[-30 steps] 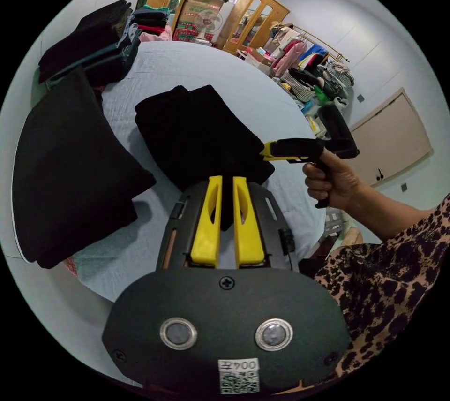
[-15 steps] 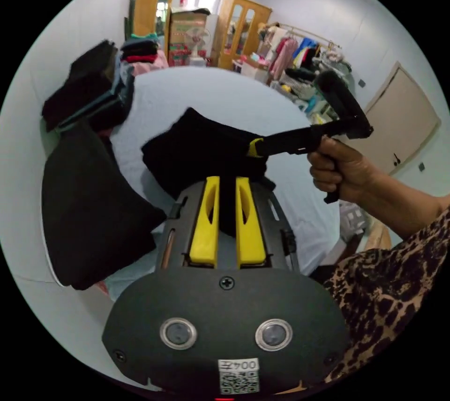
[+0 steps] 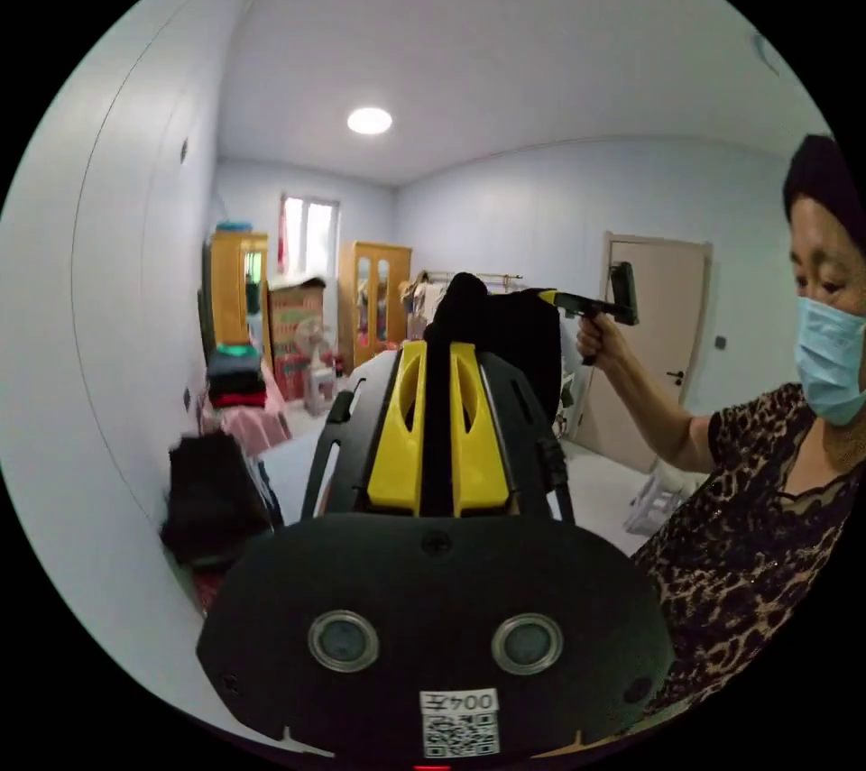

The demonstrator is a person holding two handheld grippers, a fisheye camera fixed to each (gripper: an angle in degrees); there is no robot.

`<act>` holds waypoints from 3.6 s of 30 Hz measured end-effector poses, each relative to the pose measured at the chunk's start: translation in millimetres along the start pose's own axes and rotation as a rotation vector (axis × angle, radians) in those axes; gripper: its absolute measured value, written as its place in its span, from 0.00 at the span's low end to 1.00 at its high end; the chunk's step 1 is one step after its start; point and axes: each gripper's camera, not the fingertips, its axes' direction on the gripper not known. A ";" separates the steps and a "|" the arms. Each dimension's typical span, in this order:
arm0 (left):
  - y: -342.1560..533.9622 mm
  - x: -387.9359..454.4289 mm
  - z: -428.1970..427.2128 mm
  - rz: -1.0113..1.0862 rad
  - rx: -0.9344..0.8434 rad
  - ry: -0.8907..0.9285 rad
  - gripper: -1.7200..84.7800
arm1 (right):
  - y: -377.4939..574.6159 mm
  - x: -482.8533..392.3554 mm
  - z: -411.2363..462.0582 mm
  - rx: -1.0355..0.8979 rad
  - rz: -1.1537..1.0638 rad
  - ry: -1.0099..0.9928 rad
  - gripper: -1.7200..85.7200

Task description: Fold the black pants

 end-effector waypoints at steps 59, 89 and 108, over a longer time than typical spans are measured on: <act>475.9 -81.4 234.5 -0.599 -0.828 0.106 0.11 | 341.0 325.6 90.1 -0.761 0.902 -0.101 0.15; 565.4 -24.1 278.2 -0.372 -1.137 -0.165 0.21 | 467.9 682.5 -107.0 -0.747 1.047 -0.184 0.17; 608.8 -160.3 67.4 -1.204 -0.474 -0.161 0.06 | 549.3 772.4 -222.5 -0.494 1.228 -0.268 0.23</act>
